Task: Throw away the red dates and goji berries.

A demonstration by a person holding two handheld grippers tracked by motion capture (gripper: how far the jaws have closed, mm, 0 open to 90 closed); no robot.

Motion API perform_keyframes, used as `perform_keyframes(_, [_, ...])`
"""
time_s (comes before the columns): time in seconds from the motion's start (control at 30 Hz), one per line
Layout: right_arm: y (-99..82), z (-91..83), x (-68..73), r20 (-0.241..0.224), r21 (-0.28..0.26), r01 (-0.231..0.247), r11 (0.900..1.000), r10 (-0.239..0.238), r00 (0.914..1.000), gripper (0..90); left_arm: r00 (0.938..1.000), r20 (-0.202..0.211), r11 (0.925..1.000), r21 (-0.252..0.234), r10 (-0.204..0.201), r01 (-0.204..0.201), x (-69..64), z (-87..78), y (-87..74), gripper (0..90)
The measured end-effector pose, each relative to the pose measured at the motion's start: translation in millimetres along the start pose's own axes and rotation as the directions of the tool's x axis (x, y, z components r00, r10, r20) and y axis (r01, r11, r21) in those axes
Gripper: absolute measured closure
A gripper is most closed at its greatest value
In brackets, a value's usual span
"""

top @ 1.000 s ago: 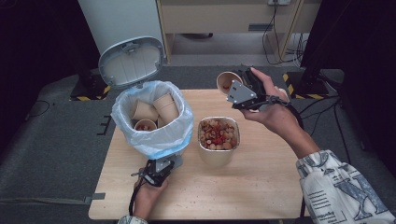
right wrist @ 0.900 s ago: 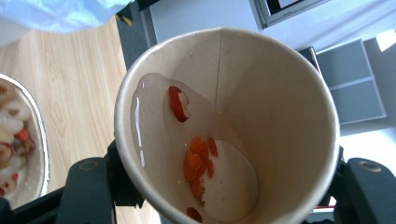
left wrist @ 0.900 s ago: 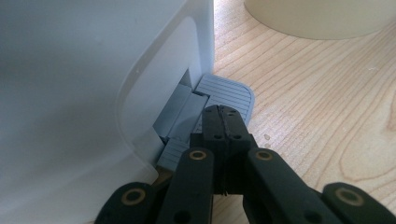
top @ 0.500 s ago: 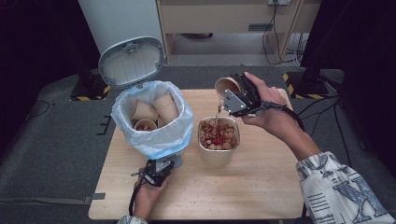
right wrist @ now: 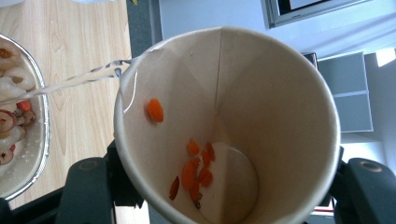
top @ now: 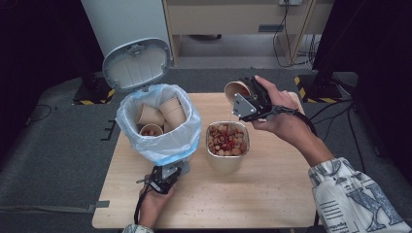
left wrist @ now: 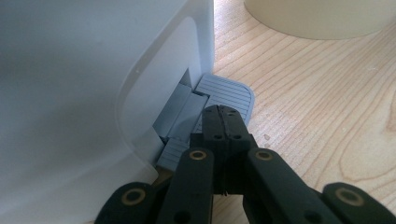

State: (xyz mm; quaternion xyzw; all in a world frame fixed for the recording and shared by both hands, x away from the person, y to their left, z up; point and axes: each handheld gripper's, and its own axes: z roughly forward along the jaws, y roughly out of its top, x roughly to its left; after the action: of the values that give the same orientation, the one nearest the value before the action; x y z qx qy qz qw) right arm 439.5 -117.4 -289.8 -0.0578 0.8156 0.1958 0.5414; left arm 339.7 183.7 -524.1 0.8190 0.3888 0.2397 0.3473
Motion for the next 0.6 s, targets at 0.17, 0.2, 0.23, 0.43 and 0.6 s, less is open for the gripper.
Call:
perform_keyframes(0.17, [-0.7, 0.2, -0.9, 0.003, 0.003, 0.002, 1.0000, -0.002, 1.0000, 32.8, 1.0000, 0.001, 1.0000, 0.000, 0.000, 0.000, 0.2, 0.0, -0.1, 89.8])
perform_keyframes(0.2, [-1.0, 0.1, -1.0, 0.003, 0.002, 0.001, 1.0000, -0.001, 1.0000, 32.8, 1.0000, 0.001, 1.0000, 0.000, 0.000, 0.000, 0.2, 0.0, -0.1, 89.8])
perform_keyframes(0.23, [-1.3, 0.1, -1.2, 0.004, 0.002, 0.001, 1.0000, -0.001, 1.0000, 32.8, 1.0000, 0.000, 1.0000, 0.000, -0.001, 0.001, 0.1, 0.0, -0.1, 89.8])
perform_keyframes(0.43, [-2.3, -0.2, -0.6, 0.003, 0.003, -0.004, 1.0000, 0.004, 1.0000, 32.8, 1.0000, 0.001, 1.0000, 0.000, 0.000, 0.000, 0.1, 0.0, 0.0, 89.8])
perform_keyframes(0.6, [-2.7, -0.2, -0.7, 0.004, 0.005, -0.005, 1.0000, 0.005, 1.0000, 32.8, 1.0000, 0.001, 1.0000, -0.001, 0.000, 0.000, 0.1, 0.0, -0.1, 89.7])
